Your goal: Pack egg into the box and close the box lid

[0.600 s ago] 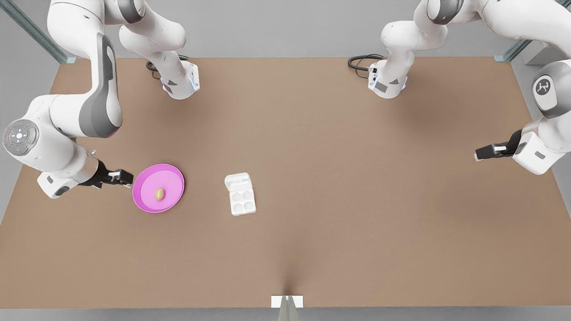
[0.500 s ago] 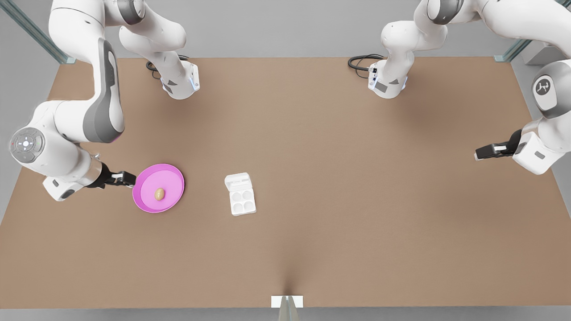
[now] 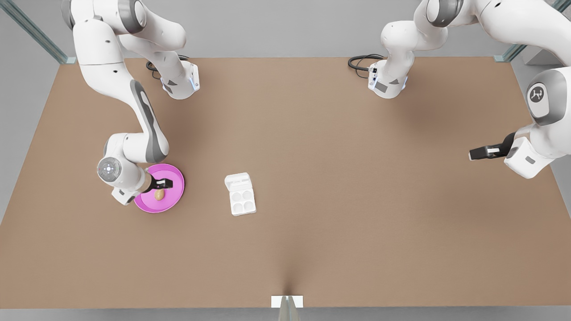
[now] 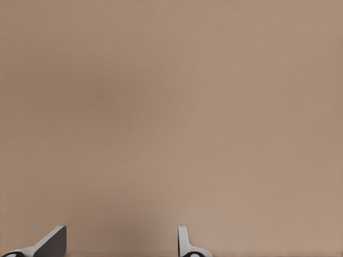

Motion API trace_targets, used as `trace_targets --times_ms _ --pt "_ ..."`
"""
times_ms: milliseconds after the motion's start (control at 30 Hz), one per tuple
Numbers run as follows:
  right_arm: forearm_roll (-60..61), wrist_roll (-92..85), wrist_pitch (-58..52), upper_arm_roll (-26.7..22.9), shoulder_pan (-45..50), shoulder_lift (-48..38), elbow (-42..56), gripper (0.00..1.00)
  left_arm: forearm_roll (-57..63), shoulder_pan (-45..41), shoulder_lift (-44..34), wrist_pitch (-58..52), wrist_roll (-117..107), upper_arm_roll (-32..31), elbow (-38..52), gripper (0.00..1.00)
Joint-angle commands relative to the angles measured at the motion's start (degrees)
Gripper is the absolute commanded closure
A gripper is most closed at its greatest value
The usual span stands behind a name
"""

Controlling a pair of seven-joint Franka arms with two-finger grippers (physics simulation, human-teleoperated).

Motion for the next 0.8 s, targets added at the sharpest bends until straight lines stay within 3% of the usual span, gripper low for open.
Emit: trace_targets --times_ms 0,400,667,733,767 --pt "-0.13 -0.62 0.8 0.0 -0.11 0.36 -0.27 0.0 0.03 -0.01 0.0 0.0 0.0 0.0 0.0 0.0" --pt "-0.22 -4.76 9.86 -0.09 -1.34 6.77 -1.85 0.0 -0.06 -0.09 0.0 -0.44 0.09 0.0 -0.09 0.0" --pt "-0.22 -5.37 9.94 0.0 -1.17 7.39 -2.91 0.0 -0.06 -0.09 0.0 -0.53 0.18 0.0 -0.35 0.0" --pt "-0.22 -5.37 9.94 0.0 -1.25 7.39 -2.73 0.15 -0.06 -0.09 0.0 -0.96 0.26 0.0 -0.53 0.0" --pt "-0.22 -5.37 9.94 0.0 -1.34 7.39 -2.73 0.17 -0.06 -0.01 -0.01 -1.58 0.35 0.09 -0.53 0.0"
